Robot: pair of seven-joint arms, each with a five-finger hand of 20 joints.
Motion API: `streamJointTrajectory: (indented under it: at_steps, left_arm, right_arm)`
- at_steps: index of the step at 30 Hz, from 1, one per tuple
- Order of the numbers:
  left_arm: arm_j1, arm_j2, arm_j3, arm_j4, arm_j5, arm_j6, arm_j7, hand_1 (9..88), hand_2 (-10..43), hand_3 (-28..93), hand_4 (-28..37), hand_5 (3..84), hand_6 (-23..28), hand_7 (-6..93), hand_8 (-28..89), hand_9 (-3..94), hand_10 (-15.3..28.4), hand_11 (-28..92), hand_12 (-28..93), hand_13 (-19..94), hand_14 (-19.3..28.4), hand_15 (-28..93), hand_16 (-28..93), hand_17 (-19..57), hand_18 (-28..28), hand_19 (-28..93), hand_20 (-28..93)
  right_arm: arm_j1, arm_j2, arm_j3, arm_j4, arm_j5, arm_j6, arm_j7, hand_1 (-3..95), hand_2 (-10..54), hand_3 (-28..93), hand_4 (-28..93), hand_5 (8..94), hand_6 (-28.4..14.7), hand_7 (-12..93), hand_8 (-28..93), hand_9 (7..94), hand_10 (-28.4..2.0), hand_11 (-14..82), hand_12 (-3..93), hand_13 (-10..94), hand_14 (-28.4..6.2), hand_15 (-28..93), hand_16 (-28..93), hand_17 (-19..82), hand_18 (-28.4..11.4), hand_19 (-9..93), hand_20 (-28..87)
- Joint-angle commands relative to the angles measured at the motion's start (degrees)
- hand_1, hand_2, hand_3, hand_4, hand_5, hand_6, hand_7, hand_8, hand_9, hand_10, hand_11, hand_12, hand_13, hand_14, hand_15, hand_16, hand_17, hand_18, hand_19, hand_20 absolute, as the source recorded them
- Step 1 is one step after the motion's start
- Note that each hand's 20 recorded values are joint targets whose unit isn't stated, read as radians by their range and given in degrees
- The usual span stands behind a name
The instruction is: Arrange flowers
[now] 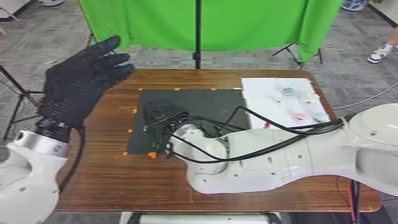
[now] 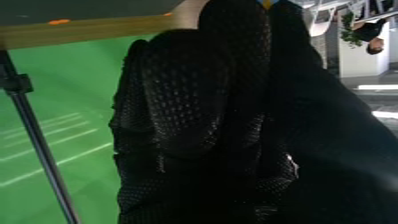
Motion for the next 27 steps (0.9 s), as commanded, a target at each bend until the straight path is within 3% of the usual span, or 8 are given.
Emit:
streamJointTrajectory:
  at_steps: [1, 3, 5, 7, 19, 24, 26, 27]
  left_arm:
    - [-5.4, -0.76, 1.62, 1.69, -0.19, -1.8, -2.63, 23.5, 7.2, 76, -22.4, 36.7, 10.4, 15.1, -10, 32.3, 21.8, 27, 11, 24, 28.4, 49, -9, -9.4, 28.4, 60, 7]
    - [-5.0, -0.56, 1.61, 1.6, -0.23, -1.57, -1.87, 23.5, 7.1, 76, -22.3, 36.7, 10.4, 15.1, -10, 32.3, 21.8, 27, 11, 24, 28.4, 49, -9, -9.4, 28.4, 60, 7]
    - [-4.69, -1.08, 1.24, 1.44, -0.28, -1.54, -3.19, 23.5, 7.1, 76, -22.3, 36.7, 10.4, 15.1, -10, 32.3, 21.8, 27, 11, 24, 28.4, 49, -9, -9.4, 28.4, 60, 7]
    - [-4.91, -0.88, 1.54, 1.64, -0.34, -1.64, -2.78, 23.5, 7.1, 76, -22.3, 36.7, 10.4, 15.1, -10, 32.3, 21.8, 27, 11, 24, 28.4, 49, -9, -9.4, 28.4, 60, 7]
    - [-4.95, -1.15, 1.72, 1.99, -0.47, -1.76, -3.04, 23.8, 7.2, 76, -22.4, 36.7, 10.5, 15.1, -10, 32.3, 21.8, 27, 11, 24, 28.4, 50, -9, -9.4, 28.4, 60, 7]
    - [-0.92, -1.45, -0.85, -0.15, -0.51, 0.29, -3.6, 23.8, 7.2, 76, -22.4, 36.8, 10.5, 15.1, -10, 32.3, 21.9, 27, 11, 24, 28.4, 50, -9, -9.3, 28.4, 60, 7]
    - [0.51, -1.34, -1.69, -0.76, -0.4, 0.81, -2.69, 23.8, 7.3, 76, -22.4, 36.8, 10.5, 15.1, -10, 32.3, 21.9, 27, 11, 24, 28.4, 49, -9, -9.3, 28.4, 60, 7]
    - [1.78, -0.71, -2.24, -1.26, -0.3, 1.35, -0.7, 23.8, 7.3, 76, -22.3, 36.8, 10.5, 15.1, -10, 32.3, 21.9, 27, 11, 24, 28.4, 49, -9, -9.3, 28.4, 60, 7]
  right_arm:
    - [-0.33, -0.07, 1.54, -0.13, 0.78, -3.11, 1.96, 57.6, -7.9, 49, -28, 77.2, 8.6, 15, -6, 93.7, -5.0, 27.1, 16.5, 88, -0.6, 60, 22, 34, -15.5, 81, 15]
    - [-0.12, 0.0, 1.54, -0.09, 1.49, -4.04, 1.79, 58.4, -7.3, 45, -28, 74.4, 8.6, 15, -7, 93.7, -5.1, 25.2, 17.1, 87, -0.8, 61, 21, 33, -15.6, 81, 16]
    - [-1.84, 0.24, 3.06, -0.05, 1.5, -5.43, 1.79, 59.4, -6.9, 42, -28, 72.0, 8.2, 15, -8, 93.7, -5.1, 24.1, 17.7, 86, -0.9, 61, 21, 33, -15.5, 80, 16]
    - [-1.57, 0.18, 2.95, -0.03, 1.99, -5.43, 2.4, 60.1, -6.3, 37, -28, 69.5, 8.2, 16, -8, 93.4, -5.3, 23.6, 18.1, 86, -0.9, 62, 21, 33, -15.4, 80, 17]
    - [-2.27, 0.5, 4.16, 0.13, 2.42, -7.4, 3.41, 57.8, -7.9, 37, -28, 62.3, 7.4, 16, -12, 91.8, -5.7, 23.7, 17.9, 85, -1.2, 62, 20, 32, -15.4, 79, 18]
    - [-3.87, 0.3, 5.28, 0.21, 1.9, -7.66, 2.58, 57.6, -7.8, 36, -28, 62.9, 7.4, 17, -11, 92.4, -5.8, 24.1, 17.7, 85, -1.4, 62, 20, 32, -15.6, 79, 19]
    - [-2.65, 0.47, 4.65, 0.0, 2.26, -6.5, 2.25, 57.4, -7.9, 37, -28, 63.4, 7.2, 17, -11, 92.6, -5.8, 24.1, 17.7, 85, -1.7, 62, 20, 32, -15.8, 79, 19]
    - [-0.66, 0.29, 3.38, -0.12, 2.65, -5.28, 2.15, 57.3, -7.9, 37, -28, 63.6, 7.2, 17, -11, 92.6, -5.8, 24.1, 17.8, 85, -1.8, 62, 20, 32, -15.9, 79, 19]
